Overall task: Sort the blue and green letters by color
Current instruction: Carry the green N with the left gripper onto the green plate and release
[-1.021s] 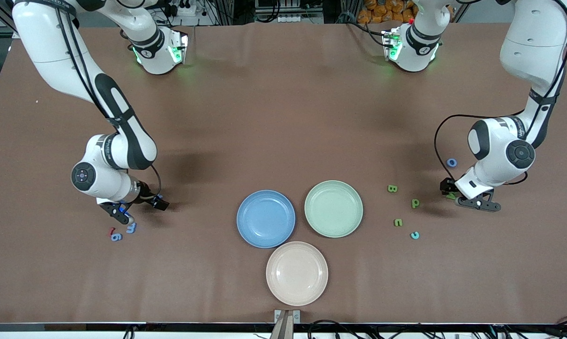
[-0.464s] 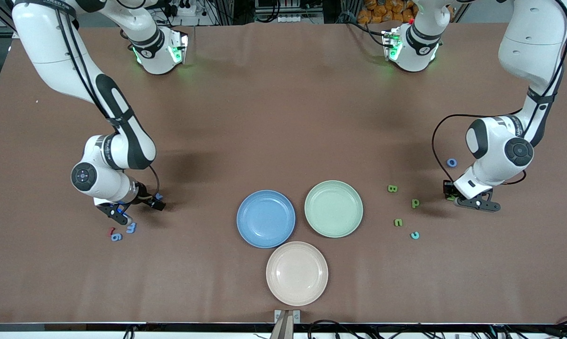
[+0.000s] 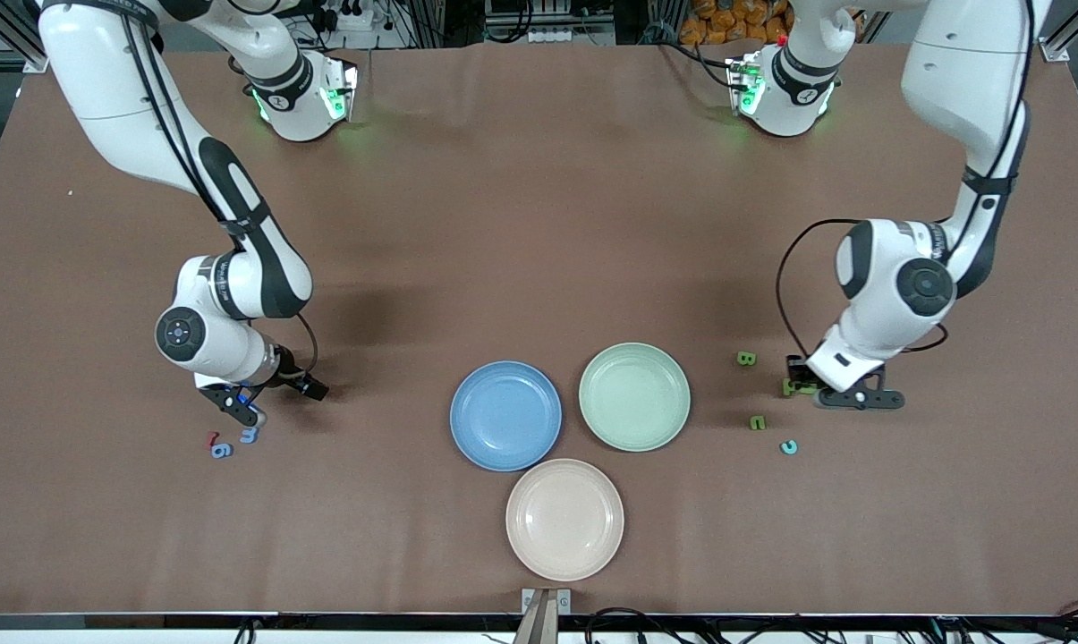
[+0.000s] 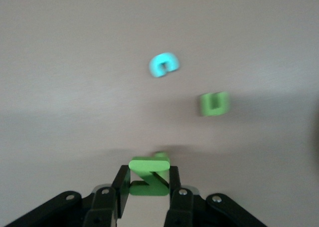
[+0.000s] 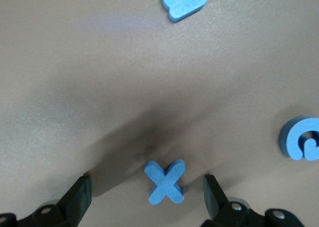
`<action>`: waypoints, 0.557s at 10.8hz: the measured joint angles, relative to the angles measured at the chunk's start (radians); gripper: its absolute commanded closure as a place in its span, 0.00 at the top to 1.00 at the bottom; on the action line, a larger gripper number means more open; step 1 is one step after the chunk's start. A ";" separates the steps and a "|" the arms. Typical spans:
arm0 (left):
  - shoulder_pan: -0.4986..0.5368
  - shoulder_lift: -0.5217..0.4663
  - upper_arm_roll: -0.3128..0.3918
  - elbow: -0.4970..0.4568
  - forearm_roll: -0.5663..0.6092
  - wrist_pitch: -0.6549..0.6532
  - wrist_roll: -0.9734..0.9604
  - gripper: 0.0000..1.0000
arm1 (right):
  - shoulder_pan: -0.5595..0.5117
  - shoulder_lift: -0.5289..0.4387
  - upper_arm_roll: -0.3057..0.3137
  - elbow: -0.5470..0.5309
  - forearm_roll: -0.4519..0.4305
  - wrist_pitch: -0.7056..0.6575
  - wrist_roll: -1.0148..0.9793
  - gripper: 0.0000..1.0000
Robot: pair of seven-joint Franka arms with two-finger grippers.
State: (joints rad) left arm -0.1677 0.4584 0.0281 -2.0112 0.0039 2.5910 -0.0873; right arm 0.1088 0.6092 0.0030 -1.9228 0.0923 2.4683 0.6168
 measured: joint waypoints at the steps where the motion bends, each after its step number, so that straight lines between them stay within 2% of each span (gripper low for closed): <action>1: -0.055 -0.002 -0.001 0.023 -0.002 -0.012 -0.092 0.00 | 0.002 0.000 0.000 0.000 0.000 0.000 0.003 1.00; 4: -0.190 0.031 -0.003 0.108 -0.036 -0.042 -0.319 0.00 | 0.002 0.000 -0.008 0.001 -0.018 0.001 0.003 0.98; 5: -0.225 0.056 -0.003 0.153 -0.039 -0.055 -0.383 0.00 | 0.001 0.000 -0.010 0.001 -0.022 0.001 0.003 0.67; 6: -0.255 0.088 -0.003 0.202 -0.041 -0.066 -0.451 0.01 | 0.001 0.000 -0.011 0.001 -0.023 0.001 0.003 0.08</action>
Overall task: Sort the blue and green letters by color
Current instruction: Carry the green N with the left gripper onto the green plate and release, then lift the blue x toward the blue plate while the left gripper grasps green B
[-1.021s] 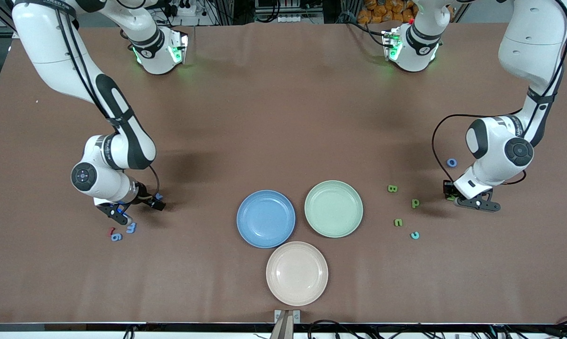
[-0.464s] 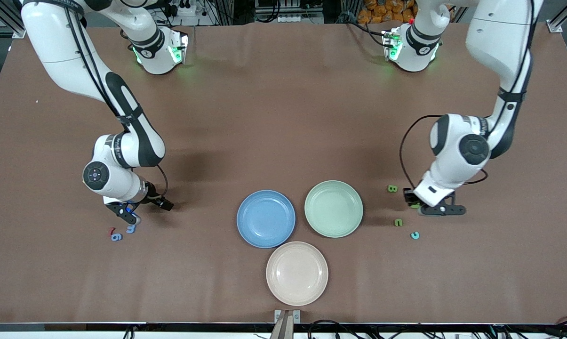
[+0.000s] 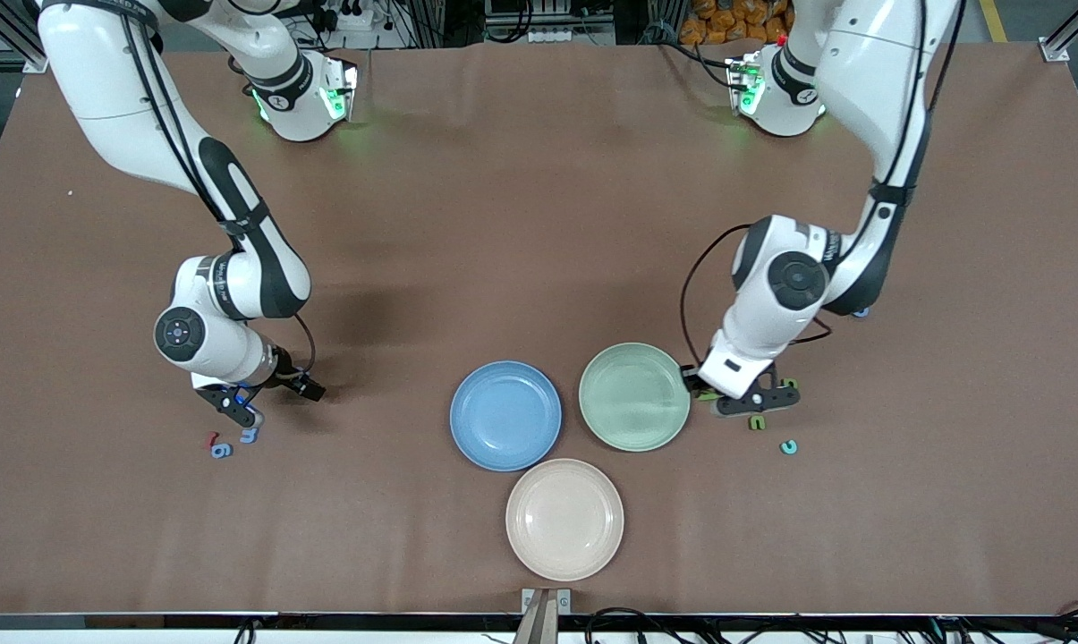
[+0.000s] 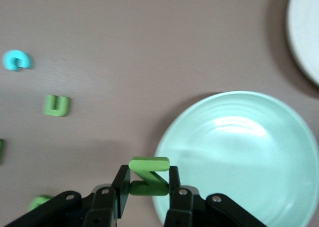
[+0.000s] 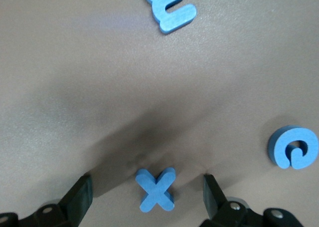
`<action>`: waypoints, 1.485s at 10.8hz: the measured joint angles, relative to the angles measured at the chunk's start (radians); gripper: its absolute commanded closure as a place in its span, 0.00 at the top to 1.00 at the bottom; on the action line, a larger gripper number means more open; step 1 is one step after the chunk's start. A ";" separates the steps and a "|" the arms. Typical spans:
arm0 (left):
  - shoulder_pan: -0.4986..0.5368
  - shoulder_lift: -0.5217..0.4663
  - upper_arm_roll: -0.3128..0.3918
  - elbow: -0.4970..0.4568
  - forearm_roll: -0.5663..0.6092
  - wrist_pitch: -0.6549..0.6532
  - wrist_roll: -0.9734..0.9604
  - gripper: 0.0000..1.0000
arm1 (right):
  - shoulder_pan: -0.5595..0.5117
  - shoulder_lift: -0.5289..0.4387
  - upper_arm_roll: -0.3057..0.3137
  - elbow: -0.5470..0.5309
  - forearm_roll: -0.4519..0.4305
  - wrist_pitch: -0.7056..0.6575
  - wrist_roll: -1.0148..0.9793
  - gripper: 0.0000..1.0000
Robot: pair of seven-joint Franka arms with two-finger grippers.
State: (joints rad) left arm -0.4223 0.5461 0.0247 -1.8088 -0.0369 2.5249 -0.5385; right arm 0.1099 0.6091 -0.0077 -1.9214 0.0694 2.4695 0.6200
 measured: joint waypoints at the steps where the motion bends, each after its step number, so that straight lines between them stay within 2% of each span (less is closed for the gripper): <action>1: -0.029 0.038 -0.001 0.051 0.000 -0.007 -0.070 0.35 | 0.000 0.000 0.000 0.001 -0.001 0.001 0.000 0.00; 2: -0.059 0.080 -0.002 0.096 0.000 -0.010 -0.135 0.99 | 0.000 -0.002 0.001 0.004 -0.001 0.003 0.000 0.00; 5: -0.099 0.146 -0.001 0.153 0.000 -0.011 -0.186 1.00 | 0.000 -0.010 0.001 0.010 -0.001 0.002 0.001 0.00; 9: -0.048 0.114 0.009 0.153 0.010 -0.062 -0.029 1.00 | -0.001 -0.013 0.000 0.010 -0.002 -0.006 0.001 0.00; 13: 0.087 0.038 -0.034 0.019 0.018 -0.088 0.267 1.00 | 0.002 -0.020 0.006 0.021 -0.002 -0.016 0.032 0.00; 16: 0.166 -0.006 -0.059 -0.108 0.101 -0.046 0.338 1.00 | 0.054 -0.026 0.014 0.063 -0.002 -0.030 0.143 0.00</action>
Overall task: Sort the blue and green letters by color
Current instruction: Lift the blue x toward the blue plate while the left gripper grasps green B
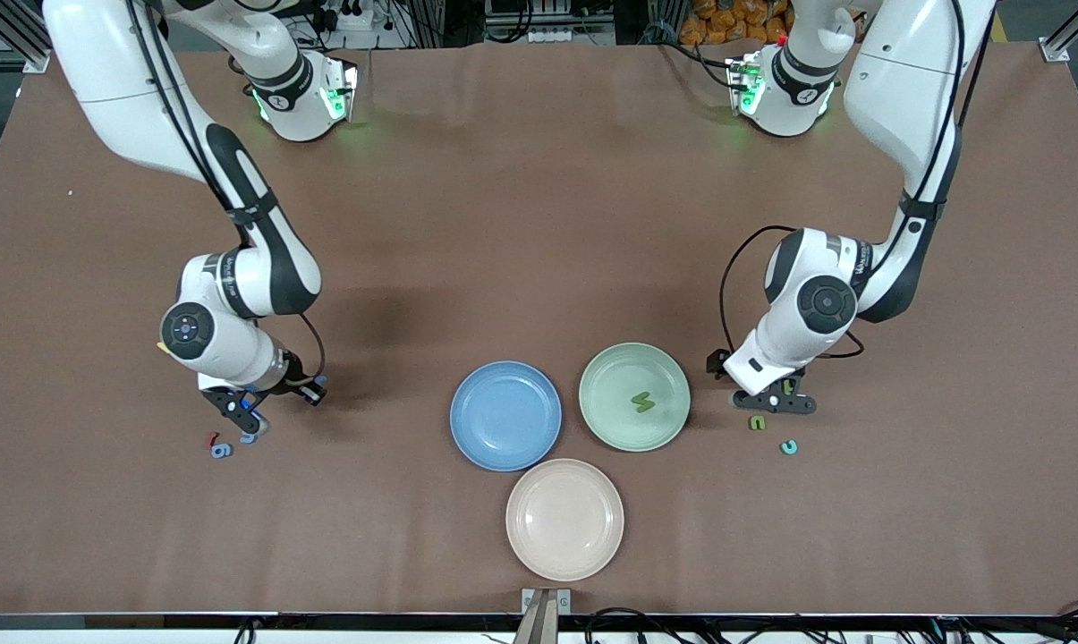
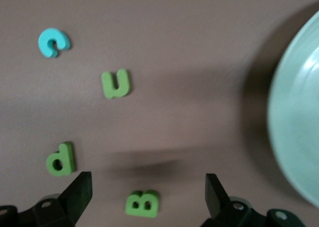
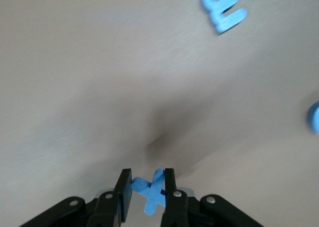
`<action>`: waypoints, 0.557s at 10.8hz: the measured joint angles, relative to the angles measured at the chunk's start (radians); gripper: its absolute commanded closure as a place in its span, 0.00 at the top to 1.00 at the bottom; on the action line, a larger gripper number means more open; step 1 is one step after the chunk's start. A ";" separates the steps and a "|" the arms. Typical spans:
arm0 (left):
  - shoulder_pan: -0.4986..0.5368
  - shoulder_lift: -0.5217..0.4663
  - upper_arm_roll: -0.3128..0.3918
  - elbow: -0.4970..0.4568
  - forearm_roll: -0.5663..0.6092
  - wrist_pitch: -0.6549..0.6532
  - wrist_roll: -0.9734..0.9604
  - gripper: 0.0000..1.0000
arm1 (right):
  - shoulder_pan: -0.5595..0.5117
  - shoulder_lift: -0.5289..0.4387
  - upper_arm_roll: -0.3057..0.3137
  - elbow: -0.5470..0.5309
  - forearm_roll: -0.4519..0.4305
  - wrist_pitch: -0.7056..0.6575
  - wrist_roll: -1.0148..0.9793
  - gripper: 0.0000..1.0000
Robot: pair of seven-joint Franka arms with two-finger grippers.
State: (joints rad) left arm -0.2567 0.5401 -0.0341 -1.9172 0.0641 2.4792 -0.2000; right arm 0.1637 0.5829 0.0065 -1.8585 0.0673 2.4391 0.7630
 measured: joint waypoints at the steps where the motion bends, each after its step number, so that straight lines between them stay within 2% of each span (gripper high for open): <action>1: 0.016 -0.015 -0.002 -0.050 0.005 0.038 0.023 1.00 | 0.026 0.000 0.001 0.025 0.000 -0.027 0.048 0.00; 3: 0.029 -0.036 -0.004 -0.142 0.005 0.120 0.042 1.00 | 0.079 0.000 0.003 0.084 0.001 -0.076 0.167 0.00; 4: 0.029 -0.040 -0.005 -0.172 0.005 0.146 0.042 0.94 | 0.110 0.002 0.004 0.108 0.004 -0.082 0.230 0.00; 6: 0.028 -0.041 -0.009 -0.199 0.005 0.163 0.042 0.58 | 0.174 0.015 0.005 0.155 0.070 -0.083 0.319 0.00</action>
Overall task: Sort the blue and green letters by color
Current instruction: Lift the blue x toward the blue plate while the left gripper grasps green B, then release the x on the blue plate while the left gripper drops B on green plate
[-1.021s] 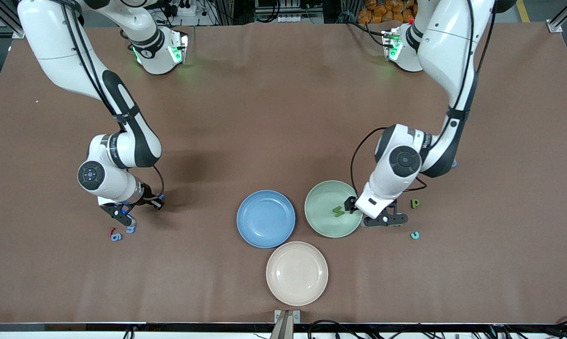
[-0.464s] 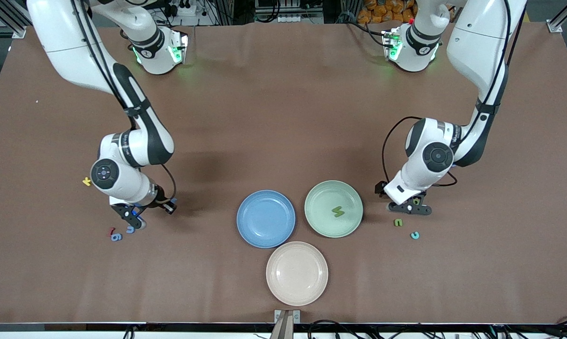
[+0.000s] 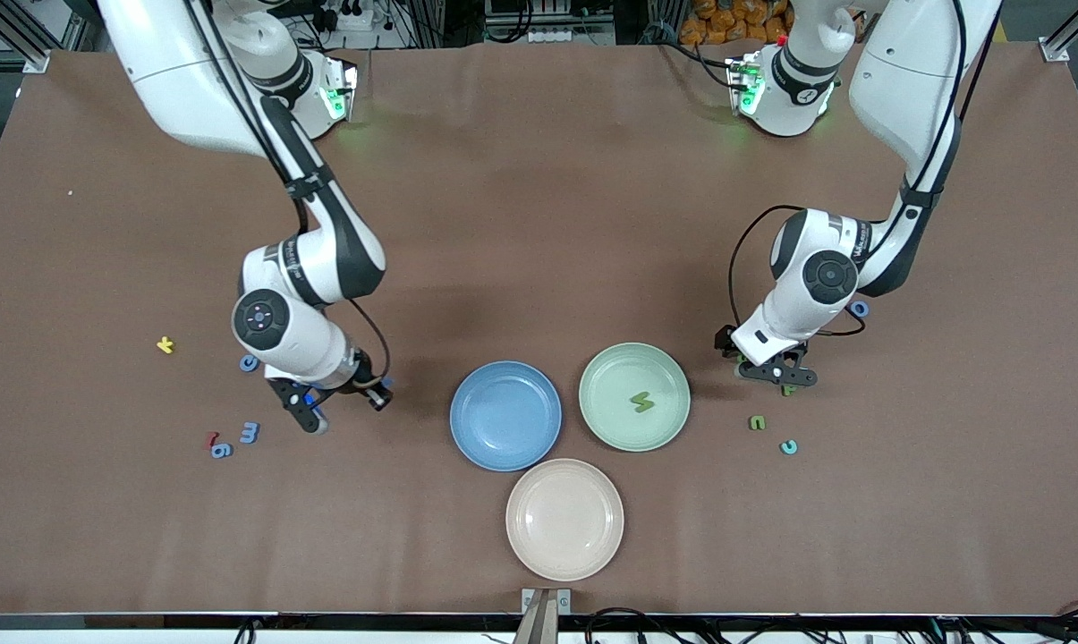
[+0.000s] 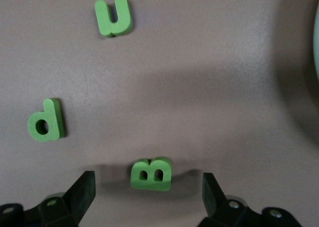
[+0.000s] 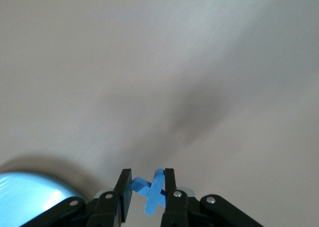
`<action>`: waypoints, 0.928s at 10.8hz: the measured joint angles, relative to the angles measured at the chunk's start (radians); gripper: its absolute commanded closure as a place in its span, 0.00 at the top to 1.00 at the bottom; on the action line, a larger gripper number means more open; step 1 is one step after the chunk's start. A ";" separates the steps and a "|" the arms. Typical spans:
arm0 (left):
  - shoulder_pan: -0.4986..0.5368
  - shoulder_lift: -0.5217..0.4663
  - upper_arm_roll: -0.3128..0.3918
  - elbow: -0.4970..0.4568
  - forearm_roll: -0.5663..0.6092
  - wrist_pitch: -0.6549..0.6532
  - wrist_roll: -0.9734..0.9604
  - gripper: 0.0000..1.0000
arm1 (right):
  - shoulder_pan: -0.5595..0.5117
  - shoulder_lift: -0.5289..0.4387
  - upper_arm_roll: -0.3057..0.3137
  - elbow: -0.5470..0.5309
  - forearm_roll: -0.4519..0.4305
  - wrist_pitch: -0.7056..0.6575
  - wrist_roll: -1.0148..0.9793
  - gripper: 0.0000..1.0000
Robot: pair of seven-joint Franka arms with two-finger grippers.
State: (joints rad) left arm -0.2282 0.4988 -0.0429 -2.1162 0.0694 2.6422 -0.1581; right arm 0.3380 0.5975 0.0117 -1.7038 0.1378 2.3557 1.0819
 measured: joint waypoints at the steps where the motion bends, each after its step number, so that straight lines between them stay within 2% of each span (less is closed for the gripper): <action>1: 0.002 -0.001 0.000 -0.005 0.000 0.002 0.000 0.42 | 0.030 0.012 0.000 0.030 0.040 -0.003 0.037 0.00; 2: 0.007 -0.001 0.000 -0.007 0.000 0.003 0.000 0.33 | 0.061 0.028 0.001 0.063 0.058 -0.004 0.092 0.00; 4: 0.015 -0.001 -0.001 -0.008 0.000 0.010 0.000 0.01 | 0.099 0.066 0.000 0.131 0.064 -0.004 0.212 0.00; 8: 0.017 -0.005 -0.005 -0.003 0.000 0.029 0.000 0.00 | 0.124 0.165 0.000 0.286 0.070 -0.001 0.366 0.00; 9: 0.017 -0.006 -0.005 0.009 0.000 0.030 0.000 0.00 | 0.125 0.192 0.000 0.329 0.072 0.007 0.396 0.24; 10: 0.017 -0.007 -0.007 0.034 -0.007 0.013 0.000 0.00 | 0.127 0.220 0.001 0.369 0.073 0.028 0.428 0.86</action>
State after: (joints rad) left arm -0.2116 0.4916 -0.0495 -2.0827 0.0628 2.6551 -0.1583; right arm 0.4654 0.8174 0.0122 -1.3344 0.2105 2.3833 1.5096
